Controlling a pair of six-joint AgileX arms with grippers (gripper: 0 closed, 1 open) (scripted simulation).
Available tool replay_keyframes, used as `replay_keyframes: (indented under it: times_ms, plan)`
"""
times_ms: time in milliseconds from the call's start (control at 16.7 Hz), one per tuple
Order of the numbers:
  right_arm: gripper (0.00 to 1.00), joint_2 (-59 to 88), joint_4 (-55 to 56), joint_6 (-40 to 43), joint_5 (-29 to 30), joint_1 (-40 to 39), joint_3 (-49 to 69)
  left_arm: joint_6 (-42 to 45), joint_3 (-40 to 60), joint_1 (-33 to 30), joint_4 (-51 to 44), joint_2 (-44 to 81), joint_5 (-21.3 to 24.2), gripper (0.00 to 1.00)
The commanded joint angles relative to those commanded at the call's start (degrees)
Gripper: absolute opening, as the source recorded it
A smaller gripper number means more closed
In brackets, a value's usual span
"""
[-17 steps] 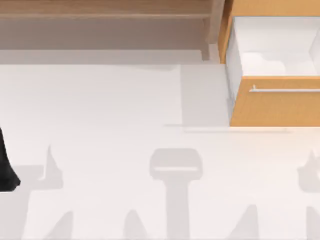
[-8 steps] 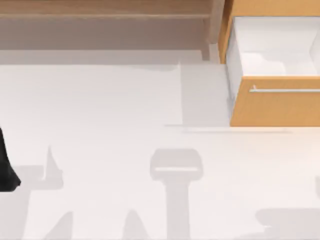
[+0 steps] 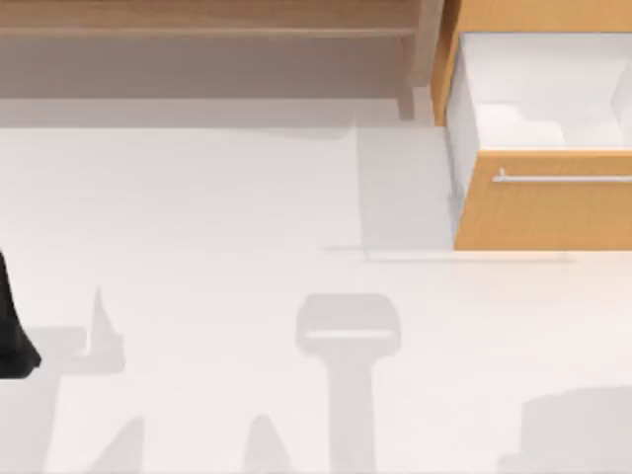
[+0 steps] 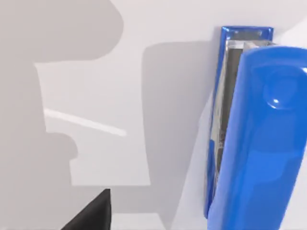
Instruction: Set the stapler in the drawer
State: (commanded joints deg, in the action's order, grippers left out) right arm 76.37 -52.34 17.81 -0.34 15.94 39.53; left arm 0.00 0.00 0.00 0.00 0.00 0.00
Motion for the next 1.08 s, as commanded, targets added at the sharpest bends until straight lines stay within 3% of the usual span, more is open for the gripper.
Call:
replay_keyframes:
  times_ms: [420, 780, 1080]
  plan:
    - [1.0, 0.5, 1.0, -0.1, 0.0, -0.2, -0.7, 0.0, 0.0, 0.0, 0.0, 0.0, 0.0, 1.0]
    - [1.0, 6.4, 12.9, -0.3, 0.0, -0.2, -6.3, 0.0, 0.0, 0.0, 0.0, 0.0, 0.0, 1.0]
    - [1.0, 7.5, 14.6, -0.3, 0.0, -0.2, -7.2, 0.0, 0.0, 0.0, 0.0, 0.0, 0.0, 1.0]
